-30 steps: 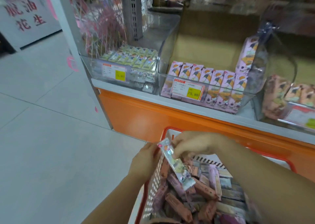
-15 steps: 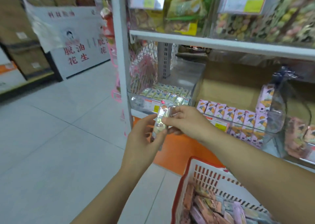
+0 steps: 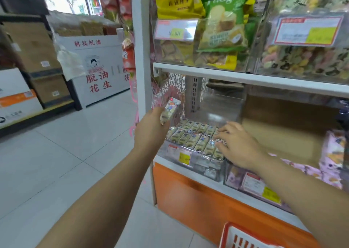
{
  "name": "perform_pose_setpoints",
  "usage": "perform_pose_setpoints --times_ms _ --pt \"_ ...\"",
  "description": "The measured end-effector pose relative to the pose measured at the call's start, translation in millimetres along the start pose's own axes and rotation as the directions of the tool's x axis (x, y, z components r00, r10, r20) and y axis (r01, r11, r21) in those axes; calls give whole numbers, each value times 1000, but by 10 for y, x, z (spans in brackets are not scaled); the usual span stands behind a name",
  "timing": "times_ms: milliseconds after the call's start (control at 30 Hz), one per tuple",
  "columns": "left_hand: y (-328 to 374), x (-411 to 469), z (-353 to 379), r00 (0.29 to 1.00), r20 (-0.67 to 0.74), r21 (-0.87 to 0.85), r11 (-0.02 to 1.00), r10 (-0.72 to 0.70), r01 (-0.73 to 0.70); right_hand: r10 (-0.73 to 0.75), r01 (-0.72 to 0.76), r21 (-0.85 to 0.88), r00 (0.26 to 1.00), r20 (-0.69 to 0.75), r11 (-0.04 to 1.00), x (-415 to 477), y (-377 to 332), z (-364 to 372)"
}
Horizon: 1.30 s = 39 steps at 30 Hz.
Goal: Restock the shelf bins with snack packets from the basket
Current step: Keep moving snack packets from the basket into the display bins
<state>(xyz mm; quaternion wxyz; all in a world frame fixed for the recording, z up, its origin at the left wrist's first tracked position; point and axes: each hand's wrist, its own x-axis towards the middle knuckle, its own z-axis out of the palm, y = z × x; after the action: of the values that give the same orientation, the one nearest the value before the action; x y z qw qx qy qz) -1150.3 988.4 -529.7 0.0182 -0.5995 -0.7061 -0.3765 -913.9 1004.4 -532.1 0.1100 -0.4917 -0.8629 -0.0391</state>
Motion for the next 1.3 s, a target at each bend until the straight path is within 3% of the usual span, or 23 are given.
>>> perform_pose_setpoints --times_ms 100,300,633,767,867,933,1000,1067,1100,1200,1267,1300 --pt "-53 296 207 996 92 325 946 -12 -19 5 10 108 991 -137 994 5 26 152" --pt "1 440 443 965 264 692 697 2 -190 25 -1 158 989 -149 987 -6 62 229" --pt "105 432 494 927 374 727 632 -35 -269 24 24 226 978 -208 974 -26 80 272" --pt "120 441 476 915 397 706 661 -71 -255 12 33 205 977 -212 978 -22 57 266" --pt "79 461 468 910 405 688 684 -86 -242 -50 42 -44 978 -201 998 21 62 178" --pt "48 462 472 912 402 688 684 -82 -242 -51 34 -235 997 -65 971 96 -36 96" --pt "32 460 480 913 400 681 693 -82 -236 -124 133 -272 991 51 953 216 -207 117" --pt "21 459 482 911 404 671 704 -83 -234 -186 213 -137 965 187 967 378 -406 236" --pt "5 464 480 908 410 662 711 -79 -237 -185 187 19 950 251 982 476 -480 290" --pt "-66 486 473 893 445 629 733 -66 -259 -148 7 392 933 329 920 749 -632 391" --pt "-92 498 472 882 468 631 721 -59 -286 -71 -146 499 918 390 854 881 -734 461" --pt "-96 503 470 876 479 631 716 -57 -299 -80 -150 508 912 403 848 912 -786 500"
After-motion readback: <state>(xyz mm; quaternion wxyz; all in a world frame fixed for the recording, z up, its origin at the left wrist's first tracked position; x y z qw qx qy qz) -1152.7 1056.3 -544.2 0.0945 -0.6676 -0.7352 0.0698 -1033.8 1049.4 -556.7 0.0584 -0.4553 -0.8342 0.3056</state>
